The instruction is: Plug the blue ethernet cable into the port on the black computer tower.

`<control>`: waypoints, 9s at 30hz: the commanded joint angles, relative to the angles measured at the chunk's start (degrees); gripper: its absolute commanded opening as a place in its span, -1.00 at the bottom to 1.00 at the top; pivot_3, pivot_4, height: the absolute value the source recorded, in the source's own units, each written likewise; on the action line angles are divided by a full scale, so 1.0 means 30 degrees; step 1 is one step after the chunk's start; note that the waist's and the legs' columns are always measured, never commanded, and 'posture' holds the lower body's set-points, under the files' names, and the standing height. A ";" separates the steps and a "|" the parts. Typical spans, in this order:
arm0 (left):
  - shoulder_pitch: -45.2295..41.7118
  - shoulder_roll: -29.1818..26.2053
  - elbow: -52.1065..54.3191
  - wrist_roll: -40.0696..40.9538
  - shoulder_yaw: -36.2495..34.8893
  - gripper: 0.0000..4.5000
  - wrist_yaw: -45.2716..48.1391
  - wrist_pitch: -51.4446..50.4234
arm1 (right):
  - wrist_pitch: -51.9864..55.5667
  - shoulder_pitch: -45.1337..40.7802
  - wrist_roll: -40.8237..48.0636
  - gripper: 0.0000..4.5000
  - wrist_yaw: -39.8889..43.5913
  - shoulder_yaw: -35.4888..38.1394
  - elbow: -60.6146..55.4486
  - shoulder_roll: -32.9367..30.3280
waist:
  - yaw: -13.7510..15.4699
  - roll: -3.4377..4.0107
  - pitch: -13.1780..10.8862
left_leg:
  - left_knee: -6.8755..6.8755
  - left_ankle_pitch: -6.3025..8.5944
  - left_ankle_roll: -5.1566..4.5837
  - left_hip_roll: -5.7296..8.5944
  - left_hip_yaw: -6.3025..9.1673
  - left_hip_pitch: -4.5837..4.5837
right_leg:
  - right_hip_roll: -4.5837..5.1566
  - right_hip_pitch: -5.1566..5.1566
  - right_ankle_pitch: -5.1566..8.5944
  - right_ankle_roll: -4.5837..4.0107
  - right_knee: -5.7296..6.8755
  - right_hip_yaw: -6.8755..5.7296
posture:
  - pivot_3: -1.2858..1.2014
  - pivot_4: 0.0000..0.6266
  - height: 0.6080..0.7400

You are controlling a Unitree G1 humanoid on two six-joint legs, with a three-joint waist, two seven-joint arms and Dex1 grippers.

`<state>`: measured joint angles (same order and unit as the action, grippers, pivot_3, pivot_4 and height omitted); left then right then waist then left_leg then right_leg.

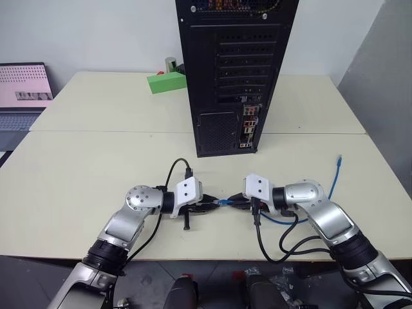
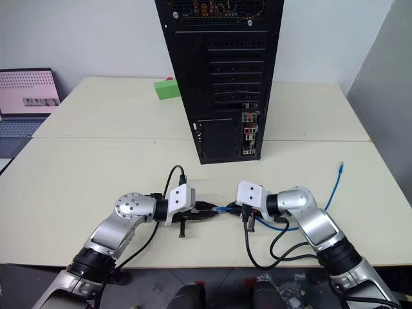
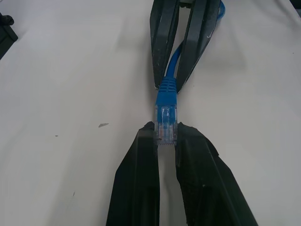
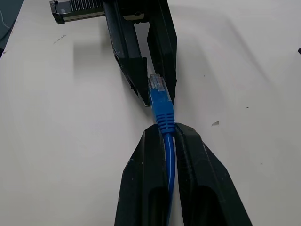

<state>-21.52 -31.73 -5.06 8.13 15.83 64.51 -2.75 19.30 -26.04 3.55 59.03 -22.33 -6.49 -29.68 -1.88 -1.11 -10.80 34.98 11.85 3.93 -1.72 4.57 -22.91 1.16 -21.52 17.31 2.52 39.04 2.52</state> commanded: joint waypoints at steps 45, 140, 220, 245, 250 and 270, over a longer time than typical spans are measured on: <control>-0.1887 -0.0287 -0.8289 -1.3846 -0.0581 -0.89 -1.6030 2.4219 | 0.9904 0.0187 0.9563 0.55 -0.2056 0.4572 -0.2059 0.1785 | 0.0019 0.0002 0.0001 | 0.0000 0.0000 -0.0001 0.0009 0.0006 -0.0001 | 0.0009 0.0005 -0.0007 0.0007 0.0006 -0.0014 | 0.03 -0.52 1.00; -0.0494 0.2686 0.5930 0.0486 -0.3072 0.95 -1.2415 -0.5425 | 0.8247 -0.2690 0.2266 -1.00 -2.0812 0.6921 -0.3053 1.0983 | -0.0019 0.0005 0.0002 | -0.0030 -0.0002 0.0003 0.0002 0.0004 -0.0046 | 0.0001 -0.0076 -0.0007 0.0002 0.0018 0.0009 | 0.03 -0.52 1.00; -0.0099 0.3301 0.6504 0.0426 -0.3284 0.95 -1.1376 -0.5335 | 0.7611 -0.2874 0.1268 -1.00 -1.9575 0.6956 -0.2474 0.9545 | -0.0053 0.0006 0.0001 | -0.0042 -0.0002 0.0003 0.0000 0.0003 -0.0052 | -0.0001 -0.0087 -0.0005 0.0005 0.0004 0.0013 | 0.03 -0.52 1.00; -0.0056 0.3161 0.6569 0.0431 -0.3267 0.95 -1.1150 -0.5366 | 0.8325 -0.2483 0.1424 -1.00 -1.9511 0.7051 -0.3542 0.9310 | -0.0028 0.0005 0.0001 | -0.0042 -0.0001 0.0003 0.0001 0.0004 -0.0067 | 0.0000 -0.0094 -0.0005 0.0005 -0.0007 0.0012 | 0.03 -0.52 1.00; -0.0042 0.3145 0.6579 0.0410 -0.3274 0.95 -1.1153 -0.5368 | 0.8202 -0.2474 0.1367 -1.00 -1.9455 0.7031 -0.3418 0.9236 | -0.0028 0.0005 0.0001 | -0.0042 -0.0001 0.0003 0.0000 0.0004 -0.0069 | 0.0000 -0.0094 -0.0005 0.0005 -0.0007 0.0011 | 0.03 -0.52 1.00; 0.0057 0.3241 0.6696 0.0380 -0.3290 0.95 -1.1308 -0.5429 | 0.7502 -0.2815 0.0744 -1.00 -1.9459 0.6668 -0.2340 0.9287 | -0.0031 0.0005 0.0001 | -0.0042 -0.0002 0.0003 0.0001 0.0004 -0.0071 | -0.0001 -0.0100 -0.0005 0.0005 -0.0006 0.0011 | 0.03 -0.52 1.00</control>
<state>-21.21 -22.14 12.77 9.02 6.83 30.71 -19.55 42.96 -33.05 6.34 0.98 -2.46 -12.74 -1.72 -1.98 -1.09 -10.80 34.85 11.85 3.94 -1.72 4.58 -23.12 1.16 -21.82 17.30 2.53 39.02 2.55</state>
